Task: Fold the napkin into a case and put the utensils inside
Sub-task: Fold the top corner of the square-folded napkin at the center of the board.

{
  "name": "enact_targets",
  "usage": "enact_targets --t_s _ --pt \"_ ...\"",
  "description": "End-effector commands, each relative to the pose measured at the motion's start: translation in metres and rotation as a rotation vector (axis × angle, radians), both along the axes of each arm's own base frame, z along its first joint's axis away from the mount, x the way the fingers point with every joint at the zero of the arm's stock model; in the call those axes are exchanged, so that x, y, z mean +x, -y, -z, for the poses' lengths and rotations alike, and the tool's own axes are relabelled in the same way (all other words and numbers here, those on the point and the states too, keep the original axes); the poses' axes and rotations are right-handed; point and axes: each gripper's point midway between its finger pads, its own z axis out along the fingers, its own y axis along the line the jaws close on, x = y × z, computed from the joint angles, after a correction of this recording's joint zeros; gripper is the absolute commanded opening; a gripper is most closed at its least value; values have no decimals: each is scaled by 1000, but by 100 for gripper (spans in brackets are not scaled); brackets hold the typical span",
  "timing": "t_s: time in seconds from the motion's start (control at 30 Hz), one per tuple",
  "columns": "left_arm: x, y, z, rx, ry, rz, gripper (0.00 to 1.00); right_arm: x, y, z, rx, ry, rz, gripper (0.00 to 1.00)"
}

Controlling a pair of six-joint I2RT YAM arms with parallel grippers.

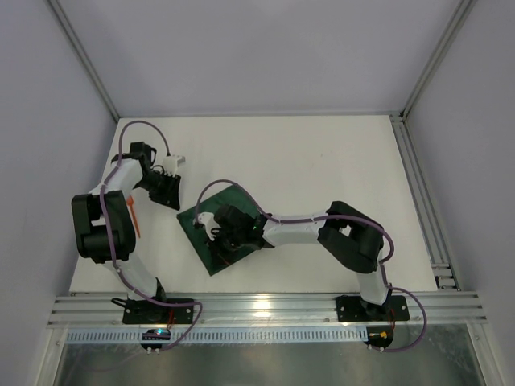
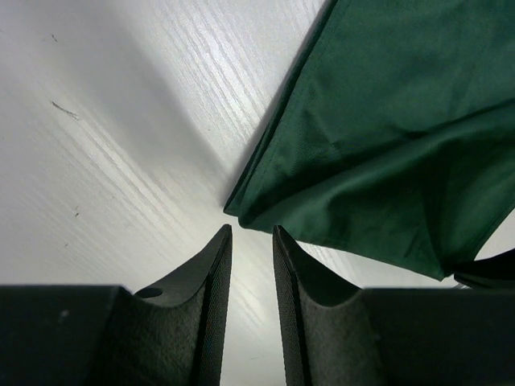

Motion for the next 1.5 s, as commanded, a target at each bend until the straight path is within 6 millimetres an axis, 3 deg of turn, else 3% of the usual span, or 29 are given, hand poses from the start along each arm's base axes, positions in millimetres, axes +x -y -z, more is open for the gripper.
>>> enact_targets --t_s 0.0,0.33,0.73,0.9,1.1,1.3,1.4,1.47 --pt "8 8 -20 -39 61 -9 29 -12 -7 -27 75 56 -73 4" --pt "-11 27 -9 -22 25 81 26 -9 -10 -3 32 42 -70 4" --pt "-27 37 1 -29 -11 131 24 -9 -12 2 25 28 -68 4" --pt "-28 34 11 -14 -34 130 23 -10 -12 3 25 27 -68 11" --pt "-18 24 22 44 -18 107 21 -4 -19 -14 55 53 -63 29" --pt "-10 22 29 56 -4 104 20 9 -19 -55 111 118 -21 36" --pt "-11 22 31 58 -10 109 20 23 -9 -75 148 128 47 36" --pt "-12 21 33 59 -12 109 20 42 13 -69 117 102 154 34"
